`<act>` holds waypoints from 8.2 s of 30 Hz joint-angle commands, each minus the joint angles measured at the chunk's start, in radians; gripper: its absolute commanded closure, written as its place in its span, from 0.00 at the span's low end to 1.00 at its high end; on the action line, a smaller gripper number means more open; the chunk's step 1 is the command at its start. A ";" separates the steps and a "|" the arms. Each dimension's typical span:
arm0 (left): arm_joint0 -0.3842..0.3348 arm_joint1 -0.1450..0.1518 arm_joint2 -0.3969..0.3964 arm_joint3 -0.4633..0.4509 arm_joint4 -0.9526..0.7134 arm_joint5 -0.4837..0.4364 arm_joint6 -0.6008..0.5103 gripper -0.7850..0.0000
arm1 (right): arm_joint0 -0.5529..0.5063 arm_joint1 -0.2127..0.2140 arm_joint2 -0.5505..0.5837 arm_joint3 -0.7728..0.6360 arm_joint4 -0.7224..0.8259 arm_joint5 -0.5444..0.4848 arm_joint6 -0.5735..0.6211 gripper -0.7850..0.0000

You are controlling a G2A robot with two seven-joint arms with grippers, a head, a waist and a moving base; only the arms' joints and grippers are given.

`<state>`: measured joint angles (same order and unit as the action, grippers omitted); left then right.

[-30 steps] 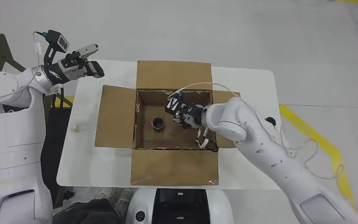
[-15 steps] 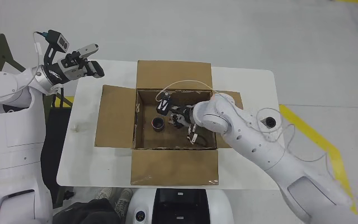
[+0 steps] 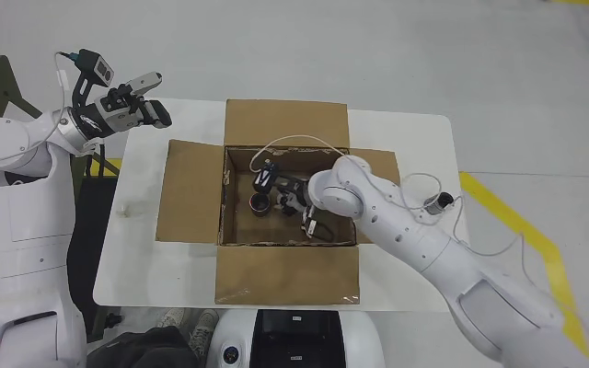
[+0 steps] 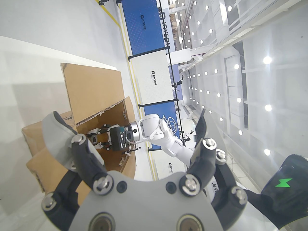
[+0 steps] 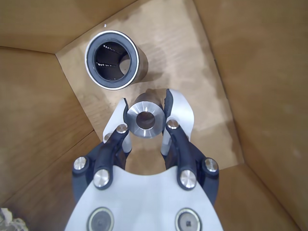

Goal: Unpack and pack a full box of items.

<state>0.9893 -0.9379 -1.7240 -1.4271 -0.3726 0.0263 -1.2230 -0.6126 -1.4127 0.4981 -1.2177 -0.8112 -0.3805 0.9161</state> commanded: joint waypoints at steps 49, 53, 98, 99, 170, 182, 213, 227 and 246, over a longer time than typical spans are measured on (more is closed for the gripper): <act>0.000 0.000 0.000 0.000 0.000 0.000 0.000 0.00 | -0.305 0.112 0.364 -0.583 -0.180 0.056 0.185 0.16; 0.000 0.000 0.000 0.000 0.000 0.000 0.000 0.00 | -0.394 0.138 0.447 -0.693 -0.217 0.060 0.192 0.15; 0.000 0.000 0.000 0.000 0.000 0.000 0.000 0.00 | -0.843 0.235 0.927 -0.933 -0.206 0.132 0.053 0.00; 0.000 0.000 0.000 0.000 0.000 0.000 0.000 0.00 | -0.843 0.235 0.927 -0.933 -0.206 0.132 0.053 0.00; 0.000 0.000 0.000 0.000 0.000 0.000 0.000 0.00 | -0.723 0.284 1.119 -0.366 -0.109 0.251 0.090 0.00; 0.000 0.000 0.000 0.000 0.000 0.000 0.000 0.00 | -0.683 0.287 1.081 -0.285 -0.115 0.264 0.058 0.01; 0.000 0.000 0.000 0.000 0.000 0.000 0.000 0.00 | -0.716 0.308 1.090 -0.373 -0.104 0.256 0.047 1.00; 0.000 0.000 0.000 0.000 0.000 0.000 0.000 0.00 | -0.799 0.325 1.156 -0.670 -0.137 0.256 0.063 1.00; 0.000 0.000 0.000 0.000 0.000 0.000 0.000 0.00 | -0.785 0.334 1.039 -0.973 -0.124 0.114 0.078 1.00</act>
<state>0.9893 -0.9379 -1.7240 -1.4271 -0.3726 0.0263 -1.2230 -1.4076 -1.0790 1.5495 -2.1906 -0.9541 -0.2496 0.9940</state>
